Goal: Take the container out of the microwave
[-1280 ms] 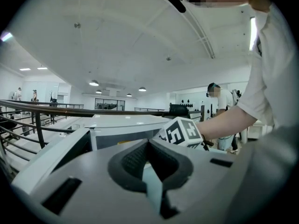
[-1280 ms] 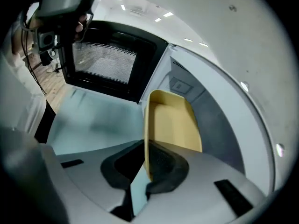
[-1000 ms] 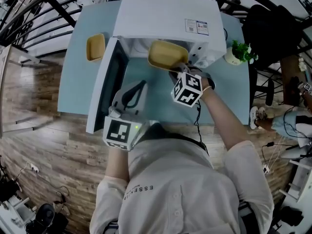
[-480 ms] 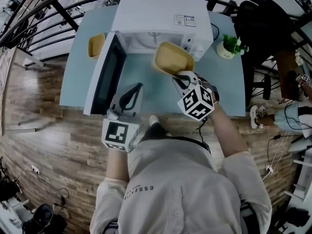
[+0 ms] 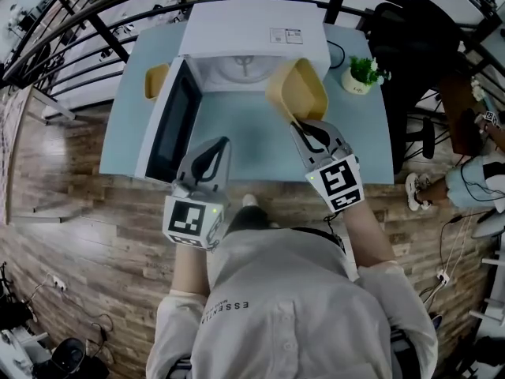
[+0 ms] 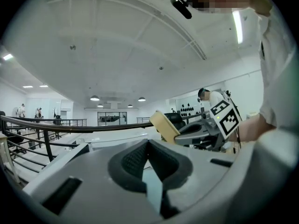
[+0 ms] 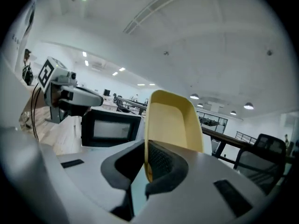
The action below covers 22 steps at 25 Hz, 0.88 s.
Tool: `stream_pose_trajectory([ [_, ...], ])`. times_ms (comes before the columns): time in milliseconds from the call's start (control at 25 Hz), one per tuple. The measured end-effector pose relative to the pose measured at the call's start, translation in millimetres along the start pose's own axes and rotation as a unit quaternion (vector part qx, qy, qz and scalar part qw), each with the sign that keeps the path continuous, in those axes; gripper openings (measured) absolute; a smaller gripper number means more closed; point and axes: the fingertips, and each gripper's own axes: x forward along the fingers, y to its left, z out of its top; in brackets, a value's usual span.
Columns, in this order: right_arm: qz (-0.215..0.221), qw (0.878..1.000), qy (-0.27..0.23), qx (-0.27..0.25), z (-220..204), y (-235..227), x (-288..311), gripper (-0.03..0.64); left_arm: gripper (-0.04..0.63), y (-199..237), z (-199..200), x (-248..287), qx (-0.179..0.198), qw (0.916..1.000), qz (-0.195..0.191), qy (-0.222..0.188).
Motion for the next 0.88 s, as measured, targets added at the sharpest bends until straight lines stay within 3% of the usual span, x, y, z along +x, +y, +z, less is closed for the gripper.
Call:
stream_pose_trajectory([
  [440,-0.057,0.994,-0.066,0.071,15,0,-35,0.026,0.002,1,13,-16,0.02,0.9995,0.01,-0.02],
  [880,-0.083,0.988,-0.092,0.094,32,3,-51,0.021,0.002,0,15,-27,0.024,0.9994,0.015,-0.021],
])
